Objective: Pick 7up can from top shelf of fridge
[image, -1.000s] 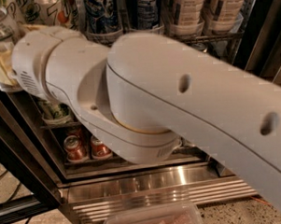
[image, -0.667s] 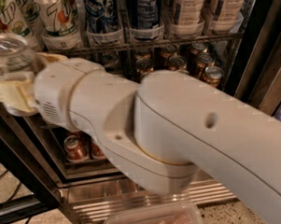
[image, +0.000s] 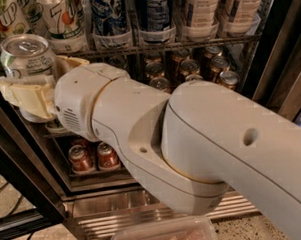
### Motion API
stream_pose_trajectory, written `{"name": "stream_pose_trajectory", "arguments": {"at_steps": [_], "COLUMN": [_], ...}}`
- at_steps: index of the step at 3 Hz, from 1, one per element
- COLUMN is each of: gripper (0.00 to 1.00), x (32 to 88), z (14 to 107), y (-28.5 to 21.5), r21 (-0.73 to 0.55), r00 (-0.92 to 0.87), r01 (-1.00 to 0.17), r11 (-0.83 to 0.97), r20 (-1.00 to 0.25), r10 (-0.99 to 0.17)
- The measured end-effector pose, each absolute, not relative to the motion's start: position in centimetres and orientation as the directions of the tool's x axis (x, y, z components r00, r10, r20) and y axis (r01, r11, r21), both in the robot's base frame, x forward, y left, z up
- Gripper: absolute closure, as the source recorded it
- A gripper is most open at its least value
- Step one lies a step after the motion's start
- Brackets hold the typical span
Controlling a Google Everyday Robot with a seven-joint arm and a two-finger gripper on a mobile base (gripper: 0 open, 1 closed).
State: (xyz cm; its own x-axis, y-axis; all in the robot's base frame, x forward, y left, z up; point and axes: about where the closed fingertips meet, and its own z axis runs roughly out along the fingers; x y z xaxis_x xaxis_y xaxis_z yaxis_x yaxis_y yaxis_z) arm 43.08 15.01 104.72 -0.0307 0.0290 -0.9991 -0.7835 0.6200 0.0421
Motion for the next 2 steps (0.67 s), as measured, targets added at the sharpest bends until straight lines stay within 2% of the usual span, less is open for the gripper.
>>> {"name": "stream_pose_trajectory", "arguments": {"at_steps": [2], "gripper": [1.0], "x": [44.7], "z": [102.6], "y": [8.3], "r21": [0.094], "r00": [-0.067], "r01": [-0.808], "r11": [0.581], "r20": [-0.995], "r10": [0.068]}}
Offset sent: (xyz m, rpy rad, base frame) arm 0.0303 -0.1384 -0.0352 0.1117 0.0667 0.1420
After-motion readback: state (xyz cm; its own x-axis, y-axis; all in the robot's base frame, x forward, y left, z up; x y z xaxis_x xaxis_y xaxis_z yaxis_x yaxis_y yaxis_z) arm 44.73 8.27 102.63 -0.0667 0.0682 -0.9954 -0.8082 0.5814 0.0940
